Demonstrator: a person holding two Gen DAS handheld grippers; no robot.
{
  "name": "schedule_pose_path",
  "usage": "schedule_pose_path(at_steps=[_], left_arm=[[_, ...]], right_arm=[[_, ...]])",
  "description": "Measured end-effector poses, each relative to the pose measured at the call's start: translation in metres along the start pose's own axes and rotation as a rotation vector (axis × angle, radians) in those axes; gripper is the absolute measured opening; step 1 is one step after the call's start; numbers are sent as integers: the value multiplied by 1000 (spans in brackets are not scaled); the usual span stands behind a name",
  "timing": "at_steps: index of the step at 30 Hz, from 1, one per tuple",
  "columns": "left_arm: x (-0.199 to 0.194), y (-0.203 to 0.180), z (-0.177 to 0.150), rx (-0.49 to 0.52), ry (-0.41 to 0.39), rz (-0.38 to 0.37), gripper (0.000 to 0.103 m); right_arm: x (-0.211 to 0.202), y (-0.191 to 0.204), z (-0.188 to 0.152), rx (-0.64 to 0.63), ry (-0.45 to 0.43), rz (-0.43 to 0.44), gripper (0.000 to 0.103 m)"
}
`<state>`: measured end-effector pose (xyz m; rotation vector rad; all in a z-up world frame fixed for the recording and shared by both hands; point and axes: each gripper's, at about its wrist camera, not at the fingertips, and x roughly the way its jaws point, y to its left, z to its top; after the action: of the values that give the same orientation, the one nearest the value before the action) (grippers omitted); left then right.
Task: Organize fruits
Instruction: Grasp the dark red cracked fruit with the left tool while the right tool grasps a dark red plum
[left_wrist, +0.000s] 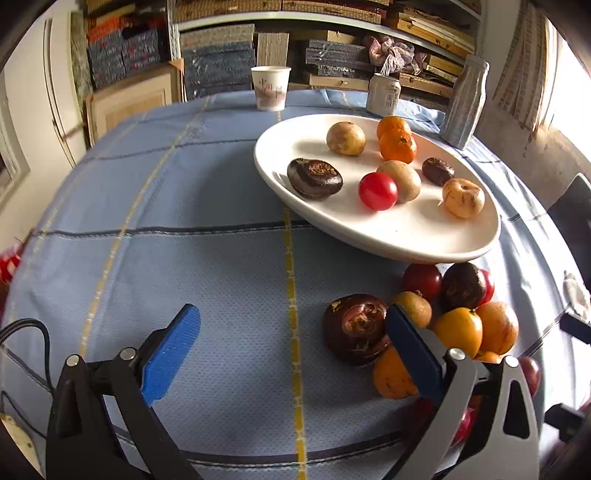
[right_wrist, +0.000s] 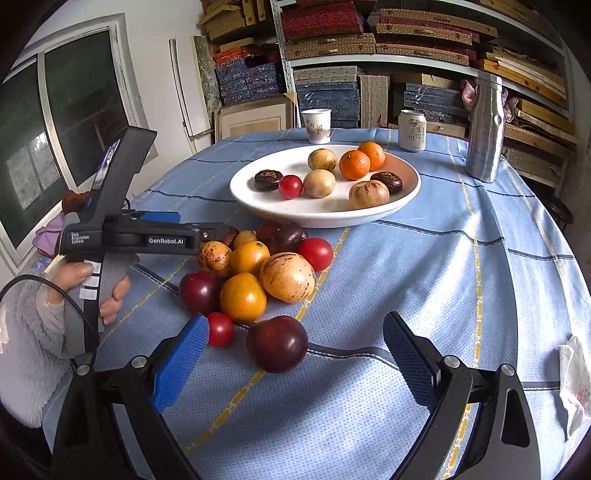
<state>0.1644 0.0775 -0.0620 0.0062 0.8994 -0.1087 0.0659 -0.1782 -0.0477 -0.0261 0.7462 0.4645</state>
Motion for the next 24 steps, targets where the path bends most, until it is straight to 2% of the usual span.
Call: schedule_pose_path(at_steps=[5, 6, 10, 14, 17, 20, 21, 24], left_arm=[[11, 7, 1, -50, 63, -125, 99], [13, 10, 2, -61, 72, -124, 99], [10, 23, 3, -73, 76, -64, 99], [2, 33, 1, -78, 53, 30, 99], [-1, 33, -1, -80, 43, 32, 99], [-3, 18, -8, -11, 27, 41, 99], [-6, 12, -9, 17, -1, 61, 98], [-10, 6, -12, 47, -23, 75, 99]], right_arm=[[1, -1, 0, 5, 7, -2, 96], [1, -2, 0, 7, 7, -3, 96], [1, -4, 1, 15, 4, -4, 96], [-2, -5, 2, 21, -6, -1, 96], [-3, -6, 2, 22, -10, 4, 96], [-4, -4, 1, 6, -16, 8, 96], [-5, -2, 0, -2, -18, 7, 96], [-7, 5, -3, -41, -27, -6, 96]])
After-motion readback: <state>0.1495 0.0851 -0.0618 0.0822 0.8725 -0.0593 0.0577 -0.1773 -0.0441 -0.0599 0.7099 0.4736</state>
